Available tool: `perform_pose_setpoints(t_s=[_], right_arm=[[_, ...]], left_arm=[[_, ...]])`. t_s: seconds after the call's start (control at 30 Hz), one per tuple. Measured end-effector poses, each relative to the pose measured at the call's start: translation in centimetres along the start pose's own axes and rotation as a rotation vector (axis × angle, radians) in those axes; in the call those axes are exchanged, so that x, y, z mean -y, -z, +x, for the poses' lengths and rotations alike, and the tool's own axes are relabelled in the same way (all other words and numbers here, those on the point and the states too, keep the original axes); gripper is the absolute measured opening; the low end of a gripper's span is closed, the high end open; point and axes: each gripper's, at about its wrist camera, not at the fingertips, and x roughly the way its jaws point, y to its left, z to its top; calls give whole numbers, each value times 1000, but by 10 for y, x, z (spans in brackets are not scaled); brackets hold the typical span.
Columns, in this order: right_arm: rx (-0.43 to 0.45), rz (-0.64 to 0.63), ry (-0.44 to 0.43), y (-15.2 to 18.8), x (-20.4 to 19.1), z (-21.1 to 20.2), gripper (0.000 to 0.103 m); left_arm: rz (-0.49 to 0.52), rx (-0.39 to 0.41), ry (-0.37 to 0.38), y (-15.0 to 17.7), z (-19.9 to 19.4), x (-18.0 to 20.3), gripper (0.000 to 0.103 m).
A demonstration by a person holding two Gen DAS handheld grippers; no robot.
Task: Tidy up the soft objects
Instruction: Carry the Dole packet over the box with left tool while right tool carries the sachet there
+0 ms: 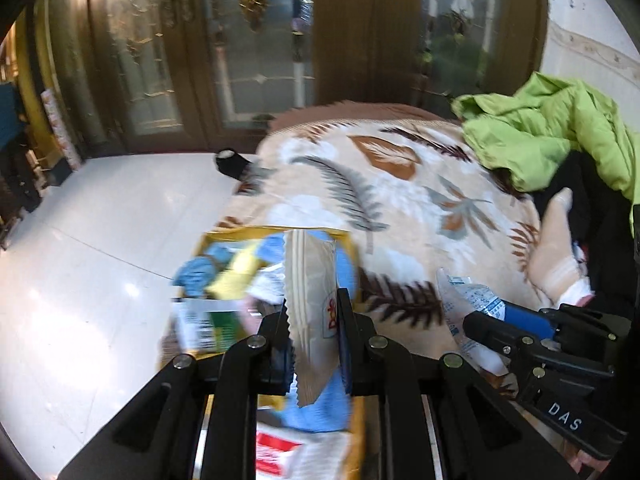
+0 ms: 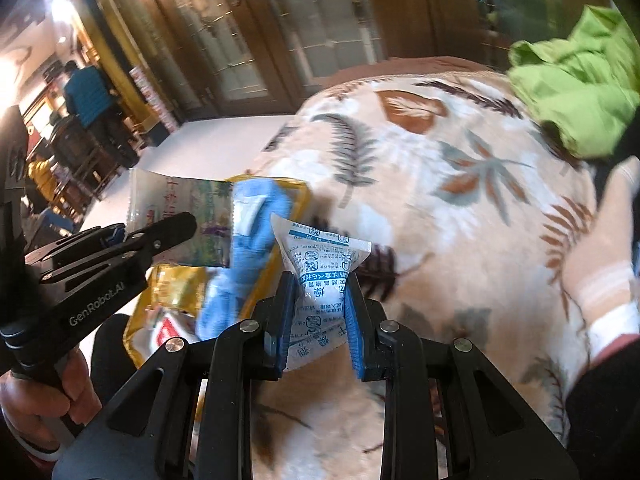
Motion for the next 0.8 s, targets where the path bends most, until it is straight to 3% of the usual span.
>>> perform_pose_setpoints(t_s=[0.47,0.8], right_arm=[[-56,-122,-37,-18,-75,41,23],[-99,-176,-28,-19,-102,67,23]], left_arm=[[-72,-22,-87,29,14,-55,16],[-115,-33,-74,43,29,-75,16]])
